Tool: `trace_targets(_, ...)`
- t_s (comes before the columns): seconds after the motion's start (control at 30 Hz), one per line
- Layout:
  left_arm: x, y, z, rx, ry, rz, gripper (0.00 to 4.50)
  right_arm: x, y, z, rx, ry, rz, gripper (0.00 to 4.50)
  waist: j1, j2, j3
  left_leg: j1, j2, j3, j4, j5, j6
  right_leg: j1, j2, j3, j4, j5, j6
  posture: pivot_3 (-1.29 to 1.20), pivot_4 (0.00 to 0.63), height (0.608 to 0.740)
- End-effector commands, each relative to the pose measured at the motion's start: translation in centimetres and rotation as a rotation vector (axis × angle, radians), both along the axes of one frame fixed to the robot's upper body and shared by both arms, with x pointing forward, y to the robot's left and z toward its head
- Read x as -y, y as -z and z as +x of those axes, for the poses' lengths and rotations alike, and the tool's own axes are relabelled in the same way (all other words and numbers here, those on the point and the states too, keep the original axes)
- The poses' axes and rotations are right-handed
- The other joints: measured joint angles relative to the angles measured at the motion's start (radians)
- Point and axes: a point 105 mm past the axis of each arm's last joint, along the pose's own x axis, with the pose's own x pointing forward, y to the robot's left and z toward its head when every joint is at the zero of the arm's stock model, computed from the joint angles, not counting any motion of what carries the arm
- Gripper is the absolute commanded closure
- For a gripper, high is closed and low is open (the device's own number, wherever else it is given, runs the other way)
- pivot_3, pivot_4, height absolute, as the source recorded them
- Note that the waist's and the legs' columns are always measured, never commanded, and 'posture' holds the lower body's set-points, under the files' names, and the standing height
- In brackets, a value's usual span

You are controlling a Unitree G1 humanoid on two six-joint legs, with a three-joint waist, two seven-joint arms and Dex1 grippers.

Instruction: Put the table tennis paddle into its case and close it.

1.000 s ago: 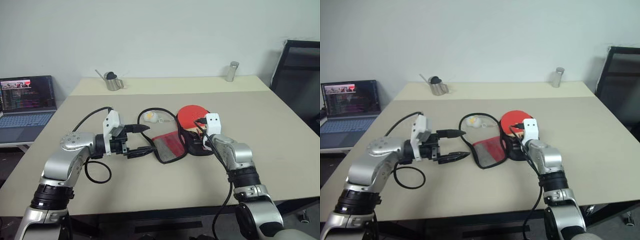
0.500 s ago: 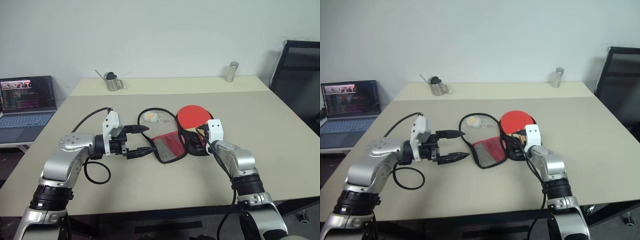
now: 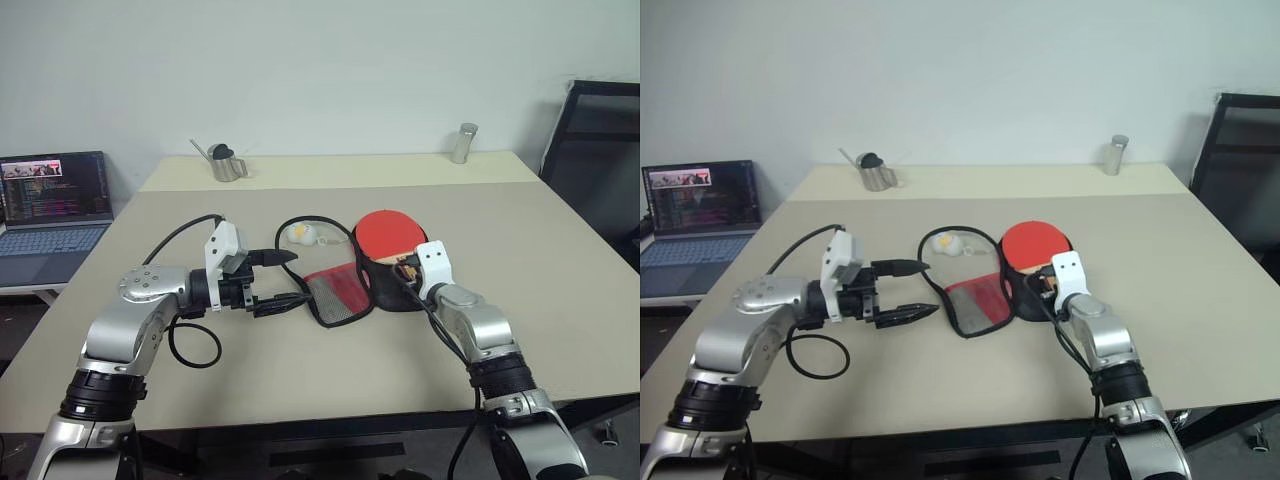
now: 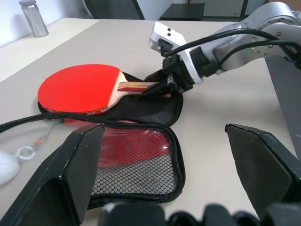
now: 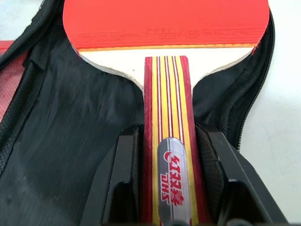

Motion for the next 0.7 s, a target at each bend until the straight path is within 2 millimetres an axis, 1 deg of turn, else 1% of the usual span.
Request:
trace_targets(0.03, 0.0, -1.2, -0.4, 0.059, 0.010, 0.000, 0.00, -0.4, -1.5, -0.5, 0.031, -0.021, 0.020, 3.16, 0.000, 0.000, 0.000, 0.000, 0.000, 0.000, 0.000, 0.000, 0.000, 0.000, 0.000, 0.000, 0.000, 0.000, 0.000, 0.00, 0.150, 0.740)
trace_targets(0.23, 0.1, -1.1, -0.3, 0.058, 0.011, -0.001, 0.00, -1.2, -1.9, -1.4, 0.012, -0.025, 0.063, 3.16, 0.000, 0.000, 0.000, 0.000, 0.000, 0.000, 0.000, 0.000, 0.000, 0.000, 0.000, 0.000, 0.000, 0.000, 0.000, 0.00, 0.150, 0.740)
trace_targets(0.43, 0.1, -1.1, -0.3, 0.058, 0.012, -0.001, 0.00, -1.2, -1.7, -1.0, -0.004, 0.012, 0.097, 3.16, 0.000, 0.000, 0.000, 0.000, 0.000, 0.000, 0.000, 0.000, 0.000, 0.000, 0.000, 0.000, 0.000, 0.000, 0.000, 0.00, 0.150, 0.740)
trace_targets(0.5, 0.1, -1.1, -0.3, 0.058, 0.011, 0.000, 0.00, -1.3, -1.8, -0.9, -0.002, 0.015, 0.121, 2.41, 0.000, 0.000, 0.000, 0.000, 0.000, 0.000, 0.000, 0.000, 0.000, 0.000, 0.000, 0.000, 0.000, 0.000, 0.000, 0.00, 0.150, 0.740)
trace_targets(0.57, 0.1, -1.1, -0.3, 0.058, 0.009, 0.000, 0.00, -1.5, -2.0, -1.0, -0.001, 0.008, 0.135, 1.88, 0.000, 0.000, 0.000, 0.000, 0.000, 0.000, 0.000, 0.000, 0.000, 0.000, 0.000, 0.000, 0.000, 0.000, 0.000, 0.00, 0.150, 0.740)
trace_targets(0.6, 0.0, -1.1, -0.4, 0.057, 0.009, 0.000, 0.00, -1.7, -2.1, -1.1, -0.002, 0.004, 0.140, 1.47, 0.000, 0.000, 0.000, 0.000, 0.000, 0.000, 0.000, 0.000, 0.000, 0.000, 0.000, 0.000, 0.000, 0.000, 0.000, 0.00, 0.150, 0.740)
trace_targets(0.7, 0.0, -1.0, -0.4, 0.057, 0.007, 0.000, 0.00, -2.1, -2.2, -1.5, -0.012, -0.007, 0.161, 0.44, 0.000, 0.000, 0.000, 0.000, 0.000, 0.000, 0.000, 0.000, 0.000, 0.000, 0.000, 0.000, 0.000, 0.000, 0.000, 0.00, 0.150, 0.740)
